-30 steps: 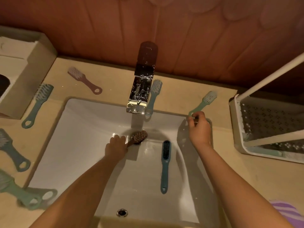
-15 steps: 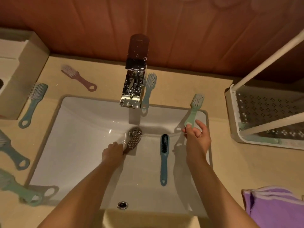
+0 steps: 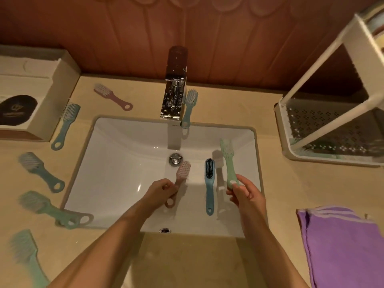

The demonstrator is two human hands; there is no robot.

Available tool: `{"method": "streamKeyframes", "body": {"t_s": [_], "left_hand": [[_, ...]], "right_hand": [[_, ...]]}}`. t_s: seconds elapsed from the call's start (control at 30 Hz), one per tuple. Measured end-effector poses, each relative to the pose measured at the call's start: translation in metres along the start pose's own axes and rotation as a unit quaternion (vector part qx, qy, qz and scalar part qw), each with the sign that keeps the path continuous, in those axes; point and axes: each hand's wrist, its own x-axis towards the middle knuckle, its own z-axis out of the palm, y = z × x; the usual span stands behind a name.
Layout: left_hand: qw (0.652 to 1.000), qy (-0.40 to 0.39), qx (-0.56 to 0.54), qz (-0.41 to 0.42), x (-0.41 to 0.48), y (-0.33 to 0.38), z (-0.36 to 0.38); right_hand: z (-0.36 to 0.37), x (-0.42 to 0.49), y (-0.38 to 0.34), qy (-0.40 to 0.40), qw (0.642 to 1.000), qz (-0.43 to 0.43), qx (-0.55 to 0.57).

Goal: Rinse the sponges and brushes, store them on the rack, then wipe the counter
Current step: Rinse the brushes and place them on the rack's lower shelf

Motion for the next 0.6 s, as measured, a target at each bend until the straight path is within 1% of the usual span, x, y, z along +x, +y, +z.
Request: {"method": "streamKeyframes", "body": {"t_s": [0.07,0.13,0.23,0.3,0.43,0.6], "left_hand": [[0.996,-0.031,-0.078,0.002,-0.023,0.015,0.001],[0.985,-0.071,-0.155,-0.001,-0.046,0.027,0.002],[0.962,-0.089,-0.257,-0.02,-0.07,0.036,0.003],[0.954,-0.092,-0.283,-0.029,-0.076,0.037,0.004],[0.964,-0.072,-0.255,-0.031,-0.083,0.043,0.01],[0.935,-0.099,-0.336,-0.058,-0.094,0.061,0.016]], "right_hand": [[-0.006,-0.01,0.001,-0.015,1.0,-0.004,-0.014],[-0.012,-0.019,-0.002,-0.024,0.999,-0.015,-0.04],[-0.021,-0.028,-0.009,-0.04,0.996,-0.043,-0.07],[-0.027,-0.031,-0.014,-0.045,0.993,-0.055,-0.091],[-0.041,-0.04,-0.021,-0.069,0.983,-0.096,-0.144],[-0.058,-0.046,-0.027,-0.079,0.965,-0.144,-0.206]]}}
